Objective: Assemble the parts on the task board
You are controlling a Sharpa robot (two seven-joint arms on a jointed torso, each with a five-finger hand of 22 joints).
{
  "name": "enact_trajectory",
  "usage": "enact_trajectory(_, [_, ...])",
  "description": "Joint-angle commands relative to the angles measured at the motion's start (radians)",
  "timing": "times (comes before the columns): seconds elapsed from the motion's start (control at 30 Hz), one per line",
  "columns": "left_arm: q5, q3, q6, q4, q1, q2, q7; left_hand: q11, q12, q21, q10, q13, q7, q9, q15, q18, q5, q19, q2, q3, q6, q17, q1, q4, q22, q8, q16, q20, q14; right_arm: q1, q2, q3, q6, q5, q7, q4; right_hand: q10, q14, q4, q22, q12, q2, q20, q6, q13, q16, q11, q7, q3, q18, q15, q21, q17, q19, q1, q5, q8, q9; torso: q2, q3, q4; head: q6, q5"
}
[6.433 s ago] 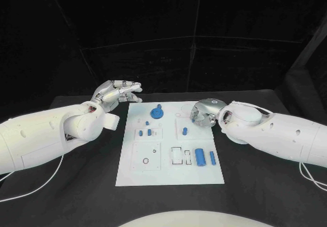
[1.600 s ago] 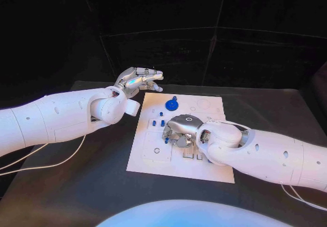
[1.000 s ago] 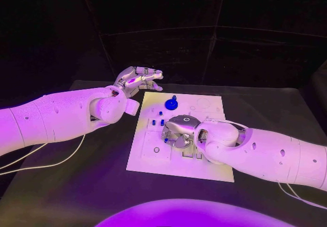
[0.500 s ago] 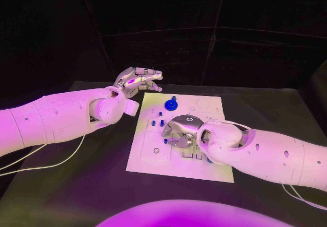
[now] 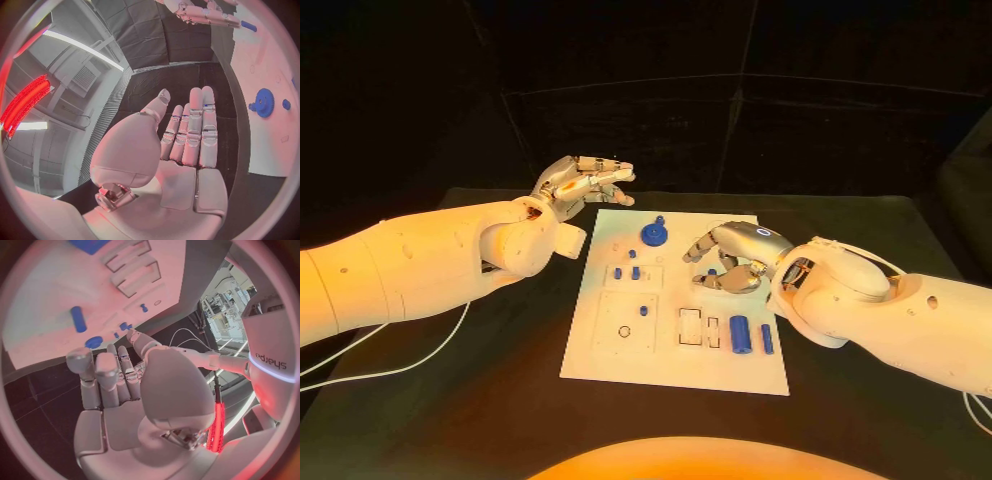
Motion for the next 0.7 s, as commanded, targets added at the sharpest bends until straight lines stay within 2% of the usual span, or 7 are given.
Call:
enact_trajectory(0.03, [0.003, 0.001, 0.019, -0.002, 0.001, 0.003, 0.022, 0.000, 0.006, -0.004, -0.009, 0.001, -0.001, 0.001, 0.005, 0.003, 0.002, 0.008, 0.005, -0.006, -0.003, -0.001, 0.004, 0.000, -0.001, 0.007, -0.003, 0.001, 0.000, 0.005, -0.012, 0.003, 0.023, 0.060, -0.004, -0.015, -0.023, -0.008, -0.002, -0.022, 0.004, -0.003, 0.001, -0.014, -0.001, -0.015, 0.001, -0.002, -0.024, 0.015, 0.001, -0.016, -0.017, -0.013, -0.001, 0.003, -0.004, -0.001, -0.009, -0.0025, -0.0032, 0.007, -0.012])
enact_trajectory(0.17, [0.003, 0.001, 0.023, -0.002, 0.000, 0.005, 0.022, 0.000, 0.008, -0.004, -0.009, 0.001, -0.001, 0.001, 0.005, 0.003, 0.002, 0.009, 0.006, -0.007, -0.003, -0.001, 0.004, 0.000, -0.002, 0.008, -0.003, 0.001, 0.000, 0.009, -0.022, 0.006, 0.038, 0.011, -0.001, -0.031, -0.049, -0.012, -0.001, -0.052, 0.008, -0.004, 0.003, -0.028, 0.000, -0.031, 0.003, -0.013, -0.060, 0.020, 0.003, -0.039, -0.037, -0.030, 0.003, 0.004, -0.005, -0.001, -0.012, -0.0032, -0.0049, 0.008, -0.018])
enact_trajectory(0.33, [0.003, 0.001, 0.026, -0.001, 0.000, 0.007, 0.021, 0.000, 0.008, -0.004, -0.009, 0.001, -0.001, 0.001, 0.005, 0.003, 0.002, 0.009, 0.006, -0.007, -0.003, -0.001, 0.004, 0.000, -0.002, 0.008, -0.003, 0.001, 0.000, 0.011, -0.017, 0.008, 0.066, -0.034, -0.011, -0.049, -0.066, -0.012, -0.001, -0.062, 0.012, 0.001, 0.004, -0.031, 0.000, -0.038, 0.006, -0.021, -0.083, 0.021, 0.006, -0.048, -0.046, -0.034, 0.011, 0.006, -0.004, 0.000, -0.012, -0.0040, -0.0035, 0.010, -0.021])
enact_trajectory(0.5, [0.003, 0.001, 0.026, -0.001, 0.000, 0.006, 0.021, 0.000, 0.008, -0.004, -0.009, 0.001, -0.001, 0.001, 0.005, 0.003, 0.002, 0.009, 0.006, -0.007, -0.003, -0.001, 0.004, 0.000, -0.002, 0.008, -0.003, 0.001, 0.000, 0.011, -0.005, 0.008, 0.100, -0.046, -0.022, -0.065, -0.063, -0.010, -0.002, -0.064, 0.021, 0.009, 0.004, -0.028, 0.001, -0.037, 0.005, -0.022, -0.091, 0.021, 0.005, -0.050, -0.046, -0.032, 0.020, 0.007, -0.002, 0.000, -0.010, -0.0038, -0.0035, 0.009, -0.020])
enact_trajectory(0.7, [0.003, 0.001, 0.026, -0.001, 0.000, 0.005, 0.021, 0.000, 0.008, -0.004, -0.009, 0.001, -0.001, 0.001, 0.005, 0.003, 0.002, 0.009, 0.006, -0.007, -0.003, -0.001, 0.004, 0.000, -0.002, 0.008, -0.003, 0.001, 0.000, 0.011, 0.022, 0.007, 0.148, -0.064, -0.029, -0.095, -0.040, -0.007, -0.008, -0.062, 0.047, 0.030, 0.000, -0.017, 0.003, -0.039, -0.002, -0.022, -0.103, 0.021, 0.000, -0.051, -0.049, -0.024, 0.040, 0.008, 0.001, 0.002, -0.010, -0.0029, -0.0027, 0.011, -0.019])
